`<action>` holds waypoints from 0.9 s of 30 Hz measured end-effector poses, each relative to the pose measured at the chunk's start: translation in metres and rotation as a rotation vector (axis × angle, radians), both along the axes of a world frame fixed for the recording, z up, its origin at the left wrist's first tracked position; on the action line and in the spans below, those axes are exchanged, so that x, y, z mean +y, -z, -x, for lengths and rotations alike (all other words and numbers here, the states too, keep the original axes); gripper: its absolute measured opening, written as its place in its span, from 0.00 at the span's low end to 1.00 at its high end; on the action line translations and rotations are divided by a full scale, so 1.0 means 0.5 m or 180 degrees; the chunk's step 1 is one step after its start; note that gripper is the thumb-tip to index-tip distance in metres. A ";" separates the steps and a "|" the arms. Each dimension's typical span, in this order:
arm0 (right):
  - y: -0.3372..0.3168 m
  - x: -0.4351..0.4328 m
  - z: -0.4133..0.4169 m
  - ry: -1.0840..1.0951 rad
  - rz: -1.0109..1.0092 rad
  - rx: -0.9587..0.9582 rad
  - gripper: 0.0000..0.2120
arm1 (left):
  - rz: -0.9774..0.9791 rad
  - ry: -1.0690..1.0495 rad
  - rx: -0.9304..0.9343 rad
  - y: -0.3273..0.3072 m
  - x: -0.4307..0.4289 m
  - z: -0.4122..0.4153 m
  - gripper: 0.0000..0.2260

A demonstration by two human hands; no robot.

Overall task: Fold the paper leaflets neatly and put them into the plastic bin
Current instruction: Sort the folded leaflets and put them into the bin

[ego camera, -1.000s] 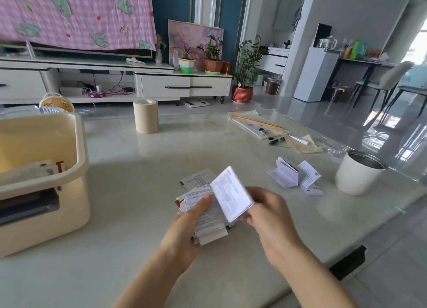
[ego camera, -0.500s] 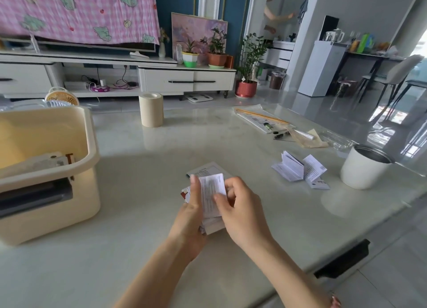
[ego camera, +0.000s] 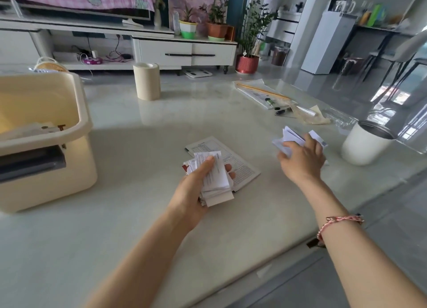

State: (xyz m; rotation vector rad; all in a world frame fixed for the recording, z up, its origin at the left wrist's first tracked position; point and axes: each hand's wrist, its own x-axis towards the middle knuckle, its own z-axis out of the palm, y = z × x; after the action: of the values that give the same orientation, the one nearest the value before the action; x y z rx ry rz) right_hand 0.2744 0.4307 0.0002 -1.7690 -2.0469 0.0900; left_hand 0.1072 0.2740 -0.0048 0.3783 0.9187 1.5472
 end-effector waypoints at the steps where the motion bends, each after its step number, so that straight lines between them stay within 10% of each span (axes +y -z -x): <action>1: 0.008 0.010 -0.002 -0.0028 0.0108 -0.0144 0.17 | 0.0005 -0.0008 -0.0022 0.000 -0.003 0.001 0.10; 9: 0.001 0.007 0.000 0.0078 -0.0333 -0.0212 0.10 | 0.0061 0.0065 -0.0008 -0.003 -0.001 0.001 0.10; 16: -0.027 -0.026 -0.015 0.0260 -0.0458 0.1247 0.09 | 0.0075 0.0088 -0.0046 -0.003 -0.002 0.002 0.13; 23: -0.104 -0.120 0.027 -0.0297 0.1530 0.4384 0.12 | 0.0055 0.0043 -0.0069 -0.001 -0.002 0.003 0.13; 27: -0.073 -0.207 0.102 -0.0848 0.1682 0.3693 0.11 | 0.0211 -0.0023 0.0065 0.000 0.001 0.001 0.15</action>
State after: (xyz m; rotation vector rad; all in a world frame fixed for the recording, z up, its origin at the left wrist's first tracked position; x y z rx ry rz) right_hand 0.2232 0.3274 0.0365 -1.1372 -1.3652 1.4579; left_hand 0.1068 0.2745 -0.0045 0.3444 0.9856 1.5180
